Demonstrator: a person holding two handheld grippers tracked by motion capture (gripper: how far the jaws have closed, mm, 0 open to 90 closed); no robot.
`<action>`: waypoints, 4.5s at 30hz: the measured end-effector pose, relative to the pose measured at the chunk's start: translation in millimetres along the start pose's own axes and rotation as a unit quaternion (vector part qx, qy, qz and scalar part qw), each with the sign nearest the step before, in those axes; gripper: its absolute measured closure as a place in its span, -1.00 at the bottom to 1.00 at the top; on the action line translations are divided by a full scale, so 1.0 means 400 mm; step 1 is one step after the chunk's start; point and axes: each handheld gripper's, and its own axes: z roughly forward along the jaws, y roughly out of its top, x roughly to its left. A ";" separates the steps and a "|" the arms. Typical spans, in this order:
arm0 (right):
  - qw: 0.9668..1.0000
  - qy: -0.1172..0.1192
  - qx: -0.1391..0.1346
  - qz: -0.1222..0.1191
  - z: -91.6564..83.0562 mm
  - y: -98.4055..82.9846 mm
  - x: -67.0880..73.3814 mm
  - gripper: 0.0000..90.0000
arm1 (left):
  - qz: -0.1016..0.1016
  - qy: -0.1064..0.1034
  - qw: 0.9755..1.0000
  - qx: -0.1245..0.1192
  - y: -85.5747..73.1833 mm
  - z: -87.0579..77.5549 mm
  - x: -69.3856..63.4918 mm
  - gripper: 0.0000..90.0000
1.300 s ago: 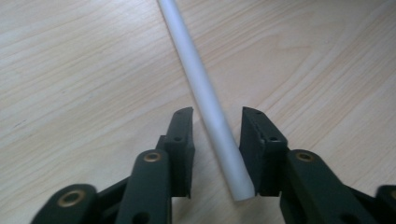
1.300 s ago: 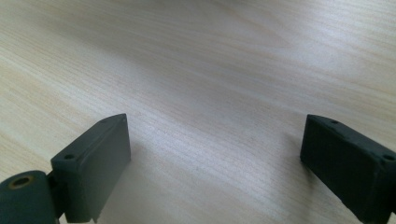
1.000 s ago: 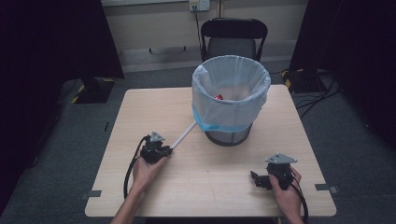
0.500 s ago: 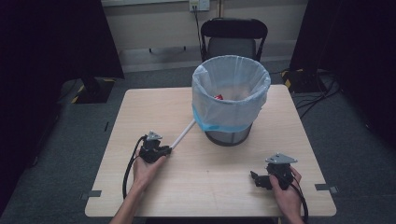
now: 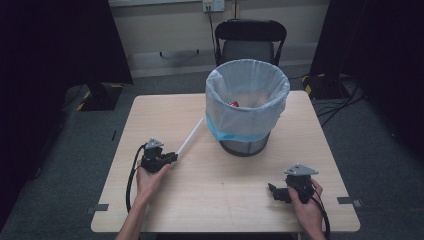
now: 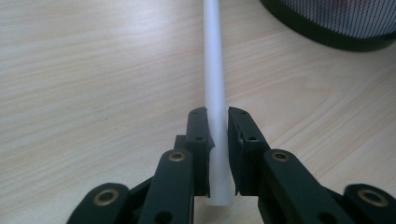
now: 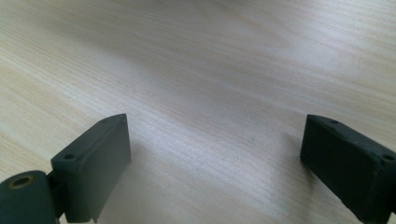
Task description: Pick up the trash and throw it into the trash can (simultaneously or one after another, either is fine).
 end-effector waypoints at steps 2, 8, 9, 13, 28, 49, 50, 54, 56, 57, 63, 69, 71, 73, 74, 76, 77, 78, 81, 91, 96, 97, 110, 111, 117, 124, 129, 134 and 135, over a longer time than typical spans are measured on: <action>1.000 0.000 0.000 0.000 0.000 0.000 0.000 -0.83 | -0.004 0.001 1.000 -0.008 0.002 -0.012 0.007 0.77; 1.000 0.000 0.000 0.000 0.000 0.000 0.000 -0.83 | -0.008 -0.001 1.000 -0.024 0.006 -0.025 0.011 0.77; 1.000 0.000 0.000 0.000 0.000 0.000 0.000 -0.83 | -0.008 -0.007 1.000 -0.029 0.008 -0.027 0.010 0.77; 1.000 0.000 0.000 0.000 0.000 0.000 0.000 -0.83 | -0.007 -0.007 0.999 -0.033 0.013 -0.029 0.007 0.77; 1.000 0.000 0.000 0.000 0.000 0.000 0.000 -0.83 | -0.016 -0.007 0.996 -0.084 0.031 -0.078 0.011 0.77; 1.000 0.000 0.000 0.000 0.000 0.000 0.000 -0.83 | -0.018 -0.027 0.989 -0.147 0.106 -0.138 -0.007 0.77; 1.000 0.000 0.000 0.000 0.000 0.000 0.000 -0.83 | -0.016 -0.028 0.988 -0.150 0.110 -0.142 -0.008 0.77; 1.000 0.000 0.000 0.000 0.000 0.000 0.000 -0.83 | -0.013 -0.027 0.988 -0.153 0.120 -0.150 -0.013 0.77; 1.000 0.000 0.000 0.000 0.000 0.000 0.000 -0.83 | -0.010 -0.028 0.987 -0.157 0.131 -0.157 -0.014 0.77; 1.000 0.000 0.000 0.000 0.000 0.000 0.000 -0.83 | -0.004 -0.026 0.987 -0.155 0.137 -0.160 -0.015 0.77; 1.000 0.000 0.000 0.000 0.000 0.000 0.000 -0.83 | 0.007 -0.034 0.984 -0.172 0.173 -0.176 -0.026 0.77; 1.000 0.000 0.000 0.000 0.000 0.000 0.000 -0.83 | 0.019 -0.042 0.982 -0.183 0.213 -0.184 -0.044 0.77; 1.000 0.000 0.000 0.000 0.000 0.000 0.000 -0.83 | 0.027 -0.043 0.981 -0.185 0.227 -0.186 -0.055 0.77; 1.000 0.000 0.000 0.000 0.000 0.000 0.000 -0.83 | 0.027 -0.046 0.980 -0.190 0.237 -0.188 -0.061 0.77; 1.000 0.000 0.000 0.000 0.000 0.000 0.000 -0.83 | 0.027 -0.046 0.980 -0.190 0.237 -0.188 -0.061 0.77; 1.000 0.000 0.000 0.000 0.000 0.000 0.000 -0.83 | 0.031 -0.049 0.979 -0.195 0.251 -0.192 -0.067 0.77; 1.000 0.000 0.000 0.000 0.000 0.000 0.000 -0.83 | 0.032 -0.049 0.979 -0.198 0.255 -0.194 -0.069 0.77; 1.000 0.000 0.000 0.000 0.000 0.000 0.000 -0.83 | 0.032 -0.049 0.979 -0.198 0.255 -0.194 -0.069 0.77; 1.000 0.000 0.000 0.000 0.000 0.000 0.000 -0.83 | 0.033 -0.052 0.977 -0.206 0.275 -0.205 -0.074 0.77; 1.000 0.000 0.000 0.000 0.000 0.000 0.000 -0.83 | 0.048 -0.064 0.970 -0.229 0.329 -0.226 -0.110 0.77; 1.000 0.000 0.000 0.000 0.000 0.000 0.000 -0.83 | 0.059 -0.074 0.966 -0.239 0.364 -0.233 -0.131 0.77; 1.000 0.000 0.000 0.000 0.000 0.000 0.000 -0.83 | 0.060 -0.078 0.966 -0.240 0.369 -0.235 -0.135 0.77; 1.000 0.000 0.000 0.000 0.000 0.000 0.000 -0.83 | 0.082 -0.101 0.959 -0.252 0.443 -0.231 -0.188 0.77; 1.000 0.000 0.000 0.000 0.000 0.000 0.000 -0.83 | 0.084 -0.102 0.959 -0.253 0.449 -0.231 -0.192 0.77; 1.000 0.000 0.000 0.000 0.000 0.000 0.000 -0.83 | 0.092 -0.110 0.957 -0.253 0.486 -0.227 -0.214 0.77; 1.000 0.000 0.000 0.000 0.000 0.000 0.000 -0.83 | 0.104 -0.124 0.954 -0.251 0.530 -0.207 -0.245 0.77; 1.000 0.000 0.000 0.000 0.000 0.000 0.000 -0.83 | 0.106 -0.132 0.954 -0.246 0.547 -0.186 -0.259 0.77; 1.000 0.000 0.000 0.000 0.000 0.000 0.000 -0.83 | 0.109 -0.136 0.954 -0.242 0.564 -0.176 -0.270 0.77; 1.000 0.000 0.000 0.000 0.000 0.000 0.000 -0.83 | 0.116 -0.136 0.954 -0.240 0.568 -0.175 -0.277 0.77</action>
